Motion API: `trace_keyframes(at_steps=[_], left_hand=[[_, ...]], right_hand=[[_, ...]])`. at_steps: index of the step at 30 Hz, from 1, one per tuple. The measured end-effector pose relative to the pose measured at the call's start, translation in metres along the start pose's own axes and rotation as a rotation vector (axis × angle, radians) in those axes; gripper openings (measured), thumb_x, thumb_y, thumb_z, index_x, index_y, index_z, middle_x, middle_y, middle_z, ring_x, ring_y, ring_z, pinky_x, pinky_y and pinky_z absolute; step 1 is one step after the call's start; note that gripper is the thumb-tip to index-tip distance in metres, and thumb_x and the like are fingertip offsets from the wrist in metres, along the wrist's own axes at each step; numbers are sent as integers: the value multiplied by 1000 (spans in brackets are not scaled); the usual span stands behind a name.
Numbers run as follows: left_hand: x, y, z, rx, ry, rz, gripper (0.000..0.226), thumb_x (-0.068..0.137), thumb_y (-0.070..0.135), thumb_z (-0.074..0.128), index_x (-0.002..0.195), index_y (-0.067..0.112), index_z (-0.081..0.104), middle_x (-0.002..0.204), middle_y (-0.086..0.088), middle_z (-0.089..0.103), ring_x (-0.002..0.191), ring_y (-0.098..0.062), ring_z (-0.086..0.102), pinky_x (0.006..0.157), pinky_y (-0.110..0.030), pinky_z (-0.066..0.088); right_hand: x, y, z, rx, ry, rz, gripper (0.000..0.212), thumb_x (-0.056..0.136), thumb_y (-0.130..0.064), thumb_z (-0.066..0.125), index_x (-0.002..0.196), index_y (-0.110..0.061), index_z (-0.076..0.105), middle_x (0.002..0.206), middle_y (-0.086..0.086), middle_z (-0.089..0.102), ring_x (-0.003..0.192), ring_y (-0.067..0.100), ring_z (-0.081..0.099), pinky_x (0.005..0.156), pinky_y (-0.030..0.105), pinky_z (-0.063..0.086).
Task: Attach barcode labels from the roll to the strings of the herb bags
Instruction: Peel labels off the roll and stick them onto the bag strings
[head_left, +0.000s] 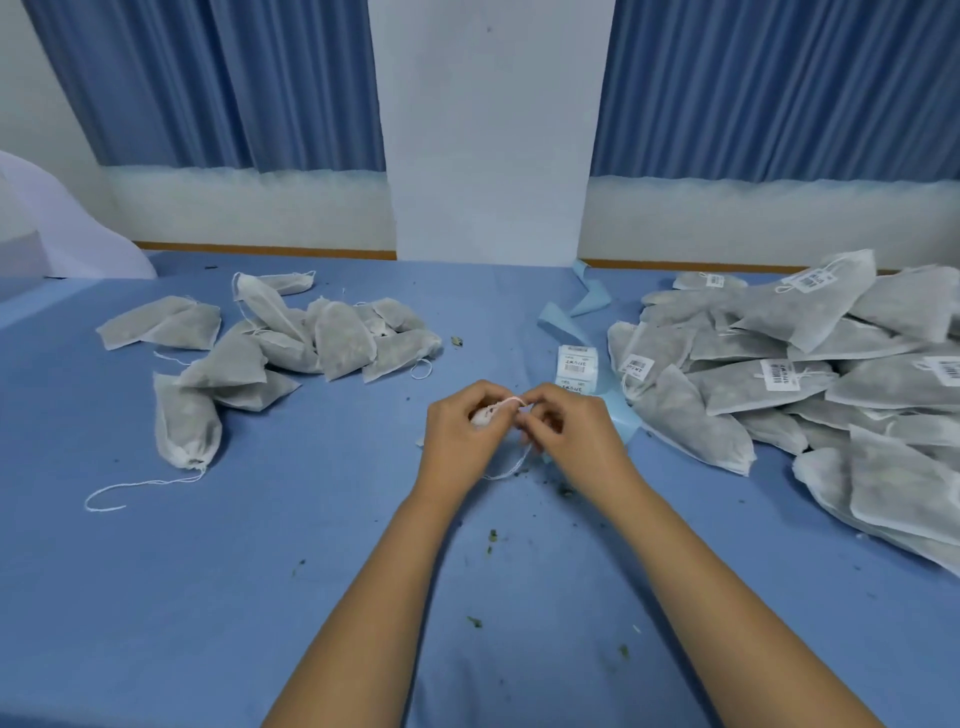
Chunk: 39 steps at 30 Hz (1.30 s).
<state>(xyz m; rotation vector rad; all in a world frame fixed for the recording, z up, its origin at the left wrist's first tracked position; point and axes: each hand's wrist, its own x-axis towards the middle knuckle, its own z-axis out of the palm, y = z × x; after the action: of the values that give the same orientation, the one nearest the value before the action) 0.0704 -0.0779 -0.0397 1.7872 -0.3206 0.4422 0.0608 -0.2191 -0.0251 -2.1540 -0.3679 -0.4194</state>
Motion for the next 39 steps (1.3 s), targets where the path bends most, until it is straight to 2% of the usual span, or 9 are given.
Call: trace_keyframes(at_steps=[6,11,16,19,24,26,30,35,39], left_hand=[[4,-9,-8,77,-78,91,17,83,15,76,70,24,68,67,10,66,61,-3,57,63,-11,42],[5,-1,-8,26,-136,20,19,86,13,71,68,17,67,60,11,63,58,1,53,61,-9,38],[0,8,-19,-465,-77,-72,19,86,18,61,73,20,75,78,-4,74,42,-8,35,48,-18,35],[0,11,-18,-646,17,-93,22,91,22,59,81,21,78,92,-2,76,41,-5,36,52,-16,37],[-2,4,-24,-115,-42,103,21,93,8,61,102,21,75,89,17,74,62,7,57,65,-6,43],[-1,1,-26,67,-114,207,18,90,6,66,102,16,75,109,15,71,87,11,64,80,-11,49],[-3,2,-23,79,-216,204,7,84,16,72,87,13,78,95,7,73,92,-9,68,87,-39,53],[-9,10,-16,6,-275,122,10,84,19,73,82,27,77,104,9,64,86,-7,65,77,-19,48],[-12,16,-15,-65,-146,131,8,82,20,74,77,14,76,75,2,69,57,-13,65,63,-22,50]], right_hand=[[1,12,-10,-127,162,-208,10,88,0,62,82,-1,70,72,-4,63,69,3,50,66,10,39],[2,12,-15,-94,263,-137,10,86,-1,64,81,-4,72,66,-19,58,60,2,51,64,9,39],[2,15,-31,105,376,31,13,85,0,65,79,-10,72,69,-5,65,68,15,61,69,21,47],[-4,5,-21,57,222,9,11,84,-2,67,77,-9,73,67,-8,64,64,10,59,66,15,44],[-15,-6,-7,-134,-64,-293,11,86,-7,64,78,-8,72,68,-7,60,60,16,53,61,30,45],[-16,-6,-12,-151,21,-373,11,87,-9,62,80,-9,72,67,-3,59,58,19,53,57,34,46],[-14,-7,-21,-118,248,-456,10,85,-4,64,82,-6,73,70,-12,55,59,14,54,58,17,41],[-12,-6,-20,238,306,-143,14,85,-3,65,80,-12,74,65,-5,64,63,13,59,61,18,45],[-9,-5,-16,432,260,156,20,86,-10,67,72,-24,73,59,-7,66,66,12,58,68,18,45]])
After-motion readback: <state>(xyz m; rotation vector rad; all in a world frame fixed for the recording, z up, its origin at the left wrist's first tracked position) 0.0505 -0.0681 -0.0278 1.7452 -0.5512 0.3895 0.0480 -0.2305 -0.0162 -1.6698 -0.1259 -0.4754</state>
